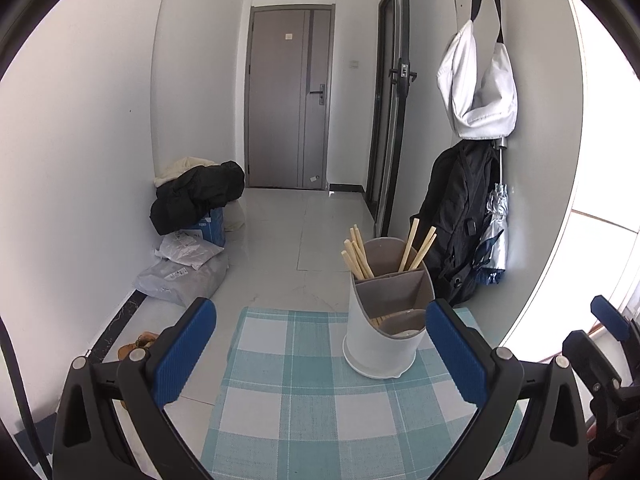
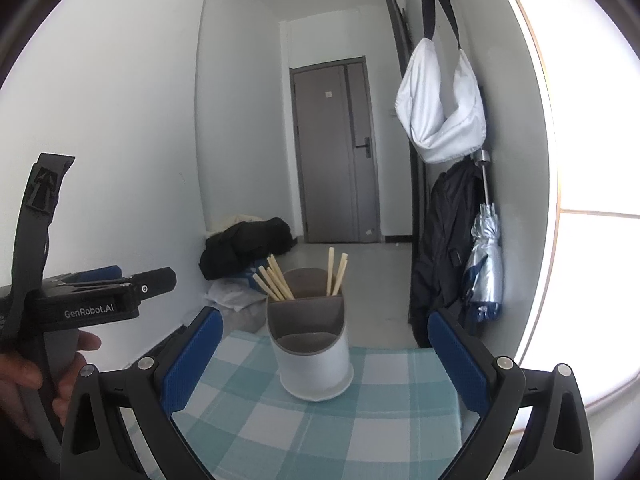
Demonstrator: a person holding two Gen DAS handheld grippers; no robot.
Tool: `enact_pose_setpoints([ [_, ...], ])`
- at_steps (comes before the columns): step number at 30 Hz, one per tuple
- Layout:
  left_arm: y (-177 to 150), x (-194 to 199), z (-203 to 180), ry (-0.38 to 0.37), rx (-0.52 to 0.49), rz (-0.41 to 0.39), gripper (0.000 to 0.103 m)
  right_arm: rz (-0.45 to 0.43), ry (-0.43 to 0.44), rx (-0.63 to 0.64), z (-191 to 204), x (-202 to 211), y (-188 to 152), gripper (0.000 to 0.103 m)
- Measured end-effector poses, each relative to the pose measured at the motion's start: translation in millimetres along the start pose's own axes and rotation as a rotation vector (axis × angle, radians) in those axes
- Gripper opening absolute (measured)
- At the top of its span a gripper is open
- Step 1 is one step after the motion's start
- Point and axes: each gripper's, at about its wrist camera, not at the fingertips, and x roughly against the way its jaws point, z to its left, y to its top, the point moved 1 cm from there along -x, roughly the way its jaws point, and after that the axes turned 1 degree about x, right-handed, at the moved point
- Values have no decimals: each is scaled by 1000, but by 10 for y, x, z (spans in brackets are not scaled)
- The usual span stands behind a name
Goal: Organize utensils
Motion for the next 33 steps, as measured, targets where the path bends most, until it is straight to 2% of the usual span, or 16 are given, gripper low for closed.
enact_pose_setpoints([
  [8, -104, -102, 77, 9, 20, 51, 102, 63, -14, -7, -58, -183, -191, 103],
  [10, -113, -127, 67, 15, 17, 57, 102, 53, 10, -36, -91, -199, -173, 103],
  [25, -146, -213, 8, 16, 4, 83, 102, 80, 4, -31, -86, -283, -241, 103],
  [33, -152, -179, -7, 19, -10, 69, 102, 74, 1, -26, -70, -268, -250, 103],
])
